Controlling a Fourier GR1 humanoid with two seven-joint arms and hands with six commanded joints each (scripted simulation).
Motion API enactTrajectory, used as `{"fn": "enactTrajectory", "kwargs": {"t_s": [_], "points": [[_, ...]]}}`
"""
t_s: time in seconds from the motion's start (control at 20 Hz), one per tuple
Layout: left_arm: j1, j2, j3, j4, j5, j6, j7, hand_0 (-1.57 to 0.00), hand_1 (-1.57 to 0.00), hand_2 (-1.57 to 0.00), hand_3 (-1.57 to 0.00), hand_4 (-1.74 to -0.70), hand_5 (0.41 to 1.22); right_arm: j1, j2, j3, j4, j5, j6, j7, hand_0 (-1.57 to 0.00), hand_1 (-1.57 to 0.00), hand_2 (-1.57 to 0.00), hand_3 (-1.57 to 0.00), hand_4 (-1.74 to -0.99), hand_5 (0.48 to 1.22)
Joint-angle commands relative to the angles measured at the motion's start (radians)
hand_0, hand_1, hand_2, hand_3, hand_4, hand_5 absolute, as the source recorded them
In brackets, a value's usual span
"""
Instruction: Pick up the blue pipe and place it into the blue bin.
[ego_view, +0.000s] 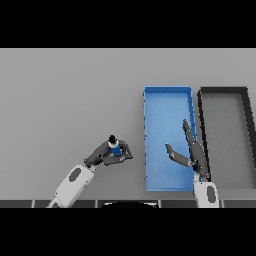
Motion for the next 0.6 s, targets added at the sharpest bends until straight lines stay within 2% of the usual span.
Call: {"fn": "enactTrajectory", "kwargs": {"t_s": [0.0, 0.2, 0.45, 0.55], "points": [[0.008, 0.009, -0.001, 0.000, -0.004, 0.002, -0.020, -1.11, -1.17, -1.21, -1.16, -1.57, 1.060, 0.006, -0.003, 0.001, -0.007, -0.002, 0.003, -0.010, 0.00, 0.00, 0.00, 0.00, -1.259, 0.614], [0.014, -0.001, -0.031, -0.028, -0.049, 0.052, -0.066, -1.38, -1.41, -1.42, -1.34, -1.67, 1.155, -0.007, -0.007, -0.001, -0.004, -0.003, 0.006, 0.006, 0.00, 0.00, 0.00, 0.00, -1.252, 0.619], [-0.001, -0.007, -0.045, -0.115, -0.043, 0.055, -0.101, -1.51, -1.52, -1.52, -1.43, -1.71, 1.199, -0.005, -0.017, -0.008, 0.006, -0.001, 0.008, 0.009, 0.00, 0.00, 0.00, 0.00, -1.249, 0.629], [-0.022, -0.003, -0.044, -0.163, -0.024, 0.040, -0.090, -1.53, -1.54, -1.54, -1.44, -1.72, 1.207, -0.005, -0.019, -0.006, 0.008, 0.014, -0.001, 0.005, 0.00, 0.00, 0.00, 0.00, -1.228, 0.629]]}}
